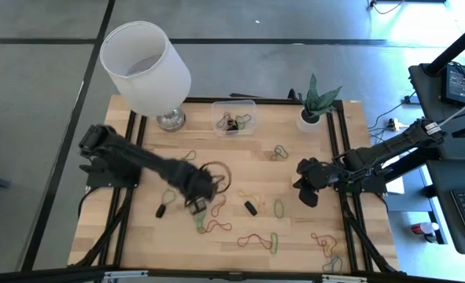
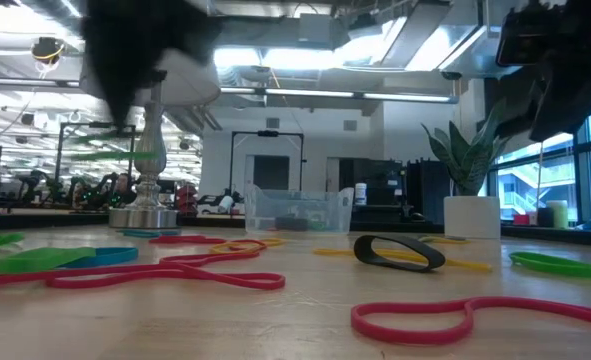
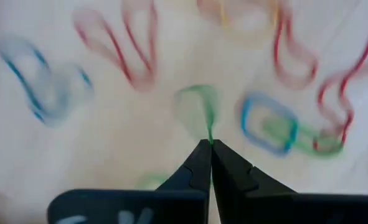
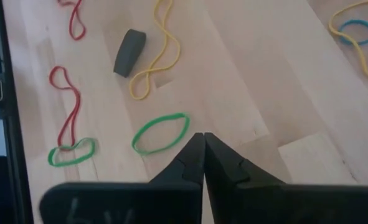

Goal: Pick and place rubber bands into bin
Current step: Put the green rubber band into the transparent bin

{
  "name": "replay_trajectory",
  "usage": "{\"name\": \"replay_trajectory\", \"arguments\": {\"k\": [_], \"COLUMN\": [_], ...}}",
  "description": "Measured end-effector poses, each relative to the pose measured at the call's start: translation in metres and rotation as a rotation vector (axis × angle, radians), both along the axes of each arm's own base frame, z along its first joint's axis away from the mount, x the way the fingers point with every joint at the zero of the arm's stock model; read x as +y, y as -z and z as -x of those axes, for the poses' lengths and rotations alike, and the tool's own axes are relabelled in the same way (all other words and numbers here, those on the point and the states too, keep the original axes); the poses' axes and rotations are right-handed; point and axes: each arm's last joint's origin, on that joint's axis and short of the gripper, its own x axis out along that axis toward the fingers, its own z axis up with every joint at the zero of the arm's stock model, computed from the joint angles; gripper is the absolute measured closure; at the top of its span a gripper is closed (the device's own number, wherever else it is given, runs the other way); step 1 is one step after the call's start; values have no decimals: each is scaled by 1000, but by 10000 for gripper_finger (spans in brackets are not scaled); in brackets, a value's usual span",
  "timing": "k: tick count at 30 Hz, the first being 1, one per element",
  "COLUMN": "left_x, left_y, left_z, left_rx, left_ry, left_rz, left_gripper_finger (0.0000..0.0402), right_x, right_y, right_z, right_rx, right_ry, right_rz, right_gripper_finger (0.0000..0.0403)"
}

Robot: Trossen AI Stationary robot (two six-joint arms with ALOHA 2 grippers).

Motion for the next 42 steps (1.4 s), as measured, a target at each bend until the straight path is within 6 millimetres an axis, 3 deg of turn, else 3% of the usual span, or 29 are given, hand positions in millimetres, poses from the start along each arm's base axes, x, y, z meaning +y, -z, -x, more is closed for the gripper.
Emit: {"name": "replay_trajectory", "arguments": {"k": [4, 11, 16, 20, 27, 31, 35, 42], "left_x": [40, 128, 188, 234, 287, 300, 306, 306], "left_y": [-30, -74, -81, -68, -13, 22, 44, 62], "left_z": [-20, -43, -68, -89, -116, -127, -136, -147], "left_rx": [-94, -194, -176, -144, -65, -56, -87, -130], "left_ry": [41, 83, 176, 197, 229, 247, 254, 262], "left_rz": [-74, -223, -316, -337, -298, -252, -211, -197], "left_gripper_finger": [399, 399, 399, 399, 399, 399, 399, 395], "right_x": [0, -1, -1, -3, -4, -5, -5, -5], "right_y": [0, 0, -1, -1, -2, -2, -3, -2], "right_z": [0, 0, -1, -1, -2, -3, -3, -3], "right_rx": [-1, -2, -15, -32, -66, -79, -92, -92], "right_ry": [12, 79, 174, 256, 376, 424, 469, 483], "right_rz": [-2, -35, -66, -81, -104, -130, -145, -155], "right_gripper_finger": [391, 391, 391, 391, 391, 391, 391, 391]}}
